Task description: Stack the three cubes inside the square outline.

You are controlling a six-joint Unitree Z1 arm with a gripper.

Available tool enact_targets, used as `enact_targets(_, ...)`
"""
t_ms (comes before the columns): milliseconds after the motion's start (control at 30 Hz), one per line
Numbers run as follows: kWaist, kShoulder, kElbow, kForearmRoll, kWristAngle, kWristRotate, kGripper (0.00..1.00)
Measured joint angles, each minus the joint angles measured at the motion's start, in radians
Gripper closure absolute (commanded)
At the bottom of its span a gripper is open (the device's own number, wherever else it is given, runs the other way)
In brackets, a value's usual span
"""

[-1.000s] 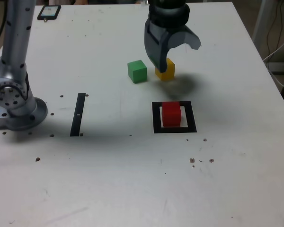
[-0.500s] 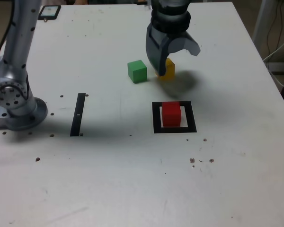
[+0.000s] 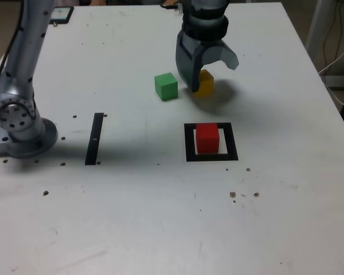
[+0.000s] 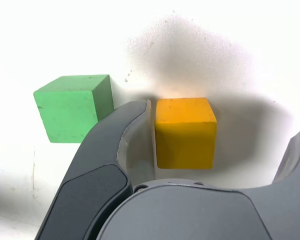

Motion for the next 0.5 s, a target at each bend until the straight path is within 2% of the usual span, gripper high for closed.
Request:
enact_targets(267,0.006,0.015,0.008,-0.010,-0.010,0.007,0.21)
enact_targets(500,0.009,0.021,0.008,-0.011,-0.015,0.007,0.37)
